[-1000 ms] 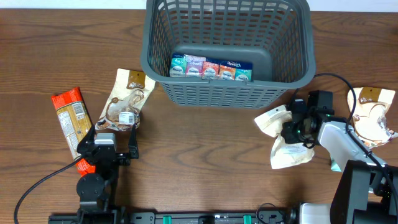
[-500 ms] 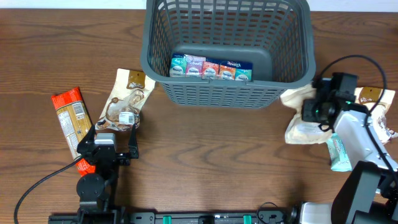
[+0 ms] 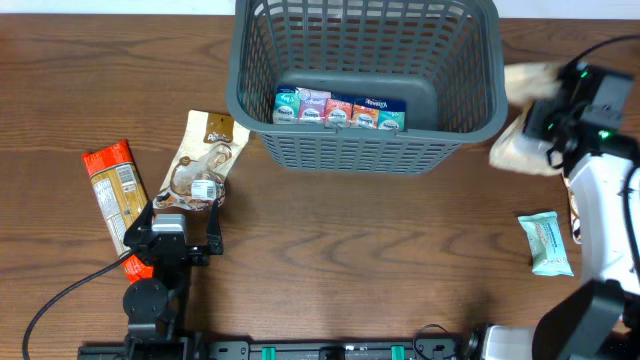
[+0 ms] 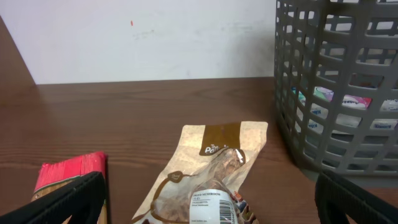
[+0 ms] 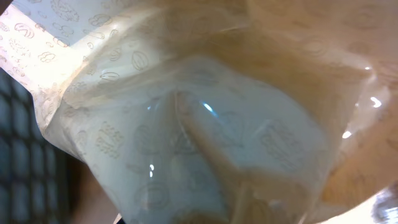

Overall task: Pack container
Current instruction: 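Carry the clear pouch into the grey basket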

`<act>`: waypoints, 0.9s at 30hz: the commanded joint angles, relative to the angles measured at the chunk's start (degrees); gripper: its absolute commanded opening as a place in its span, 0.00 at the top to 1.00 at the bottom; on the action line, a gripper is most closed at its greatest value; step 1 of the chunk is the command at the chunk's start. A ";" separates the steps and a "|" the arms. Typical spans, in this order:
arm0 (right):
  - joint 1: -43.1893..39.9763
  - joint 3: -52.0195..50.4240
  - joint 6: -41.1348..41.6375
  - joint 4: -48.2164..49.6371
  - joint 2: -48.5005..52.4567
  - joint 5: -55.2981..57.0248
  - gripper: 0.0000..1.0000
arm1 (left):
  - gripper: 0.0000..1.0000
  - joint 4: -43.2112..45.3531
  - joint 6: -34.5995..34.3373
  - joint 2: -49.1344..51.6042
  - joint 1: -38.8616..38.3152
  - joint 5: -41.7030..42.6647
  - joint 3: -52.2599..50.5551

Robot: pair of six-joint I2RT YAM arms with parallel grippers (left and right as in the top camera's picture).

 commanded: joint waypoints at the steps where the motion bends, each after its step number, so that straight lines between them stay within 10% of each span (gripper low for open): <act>1: -0.46 7.17 3.26 0.11 -3.91 3.23 0.99 | 0.01 -2.19 -0.28 -0.04 -0.11 -0.55 -0.85; 10: 0.26 21.94 2.36 -7.41 -4.37 6.67 0.99 | 0.01 -2.16 -0.28 -0.04 -0.13 -0.55 -0.85; 27: 23.08 31.08 -32.06 -10.16 -2.34 -11.34 0.99 | 0.01 -2.19 -0.28 -0.04 -0.11 -0.55 -0.85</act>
